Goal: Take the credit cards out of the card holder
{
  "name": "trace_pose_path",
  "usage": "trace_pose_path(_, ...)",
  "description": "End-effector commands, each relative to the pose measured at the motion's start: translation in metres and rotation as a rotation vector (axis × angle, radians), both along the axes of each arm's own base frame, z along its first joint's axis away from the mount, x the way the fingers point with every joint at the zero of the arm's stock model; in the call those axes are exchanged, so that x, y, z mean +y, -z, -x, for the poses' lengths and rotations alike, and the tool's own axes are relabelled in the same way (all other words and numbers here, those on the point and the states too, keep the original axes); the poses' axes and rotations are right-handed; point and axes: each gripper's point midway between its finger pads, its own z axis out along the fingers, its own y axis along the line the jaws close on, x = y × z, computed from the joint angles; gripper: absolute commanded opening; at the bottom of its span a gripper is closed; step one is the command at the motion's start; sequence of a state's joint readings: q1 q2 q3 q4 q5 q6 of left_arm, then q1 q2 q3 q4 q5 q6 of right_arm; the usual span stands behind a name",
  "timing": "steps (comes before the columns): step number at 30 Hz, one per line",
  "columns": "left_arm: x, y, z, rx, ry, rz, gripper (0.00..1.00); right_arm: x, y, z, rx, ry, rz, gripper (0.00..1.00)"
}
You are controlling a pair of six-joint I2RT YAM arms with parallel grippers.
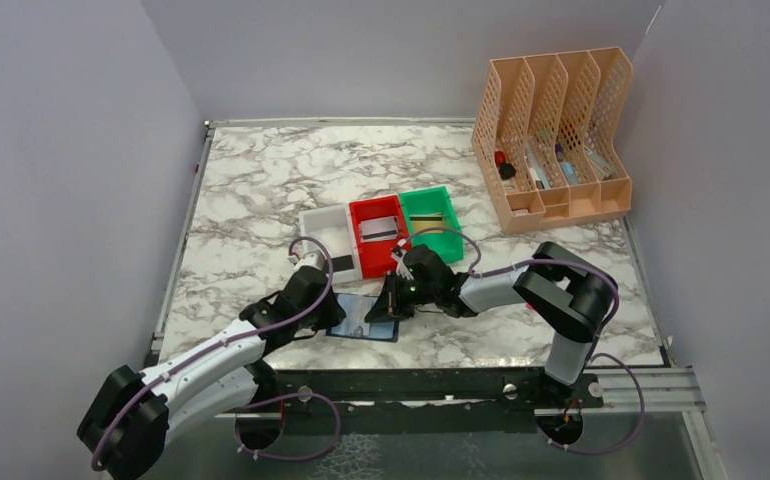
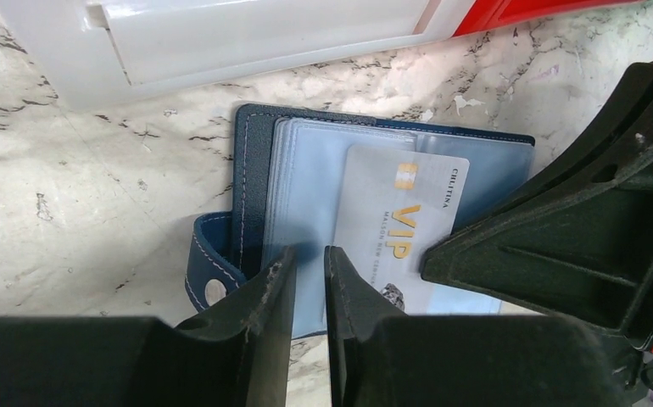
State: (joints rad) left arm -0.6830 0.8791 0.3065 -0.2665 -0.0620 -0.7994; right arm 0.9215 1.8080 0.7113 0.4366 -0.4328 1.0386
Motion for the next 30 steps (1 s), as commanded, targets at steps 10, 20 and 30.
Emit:
trace_pose_path(10, -0.036, -0.072, -0.025, -0.211, 0.099, 0.174, 0.36, -0.013, 0.023, 0.003, 0.032, 0.008, 0.083, 0.02)
trace_pose_path(20, -0.03, -0.007, -0.005, 0.007, 0.072, 0.106, 0.35, -0.018, 0.015, -0.002, -0.012, 0.021, 0.099, 0.02)
trace_pose_path(30, 0.003, 0.022, -0.002, 0.061, -0.021, -0.062, 0.31, -0.019, 0.003, 0.0, -0.014, 0.028, 0.08, 0.02)
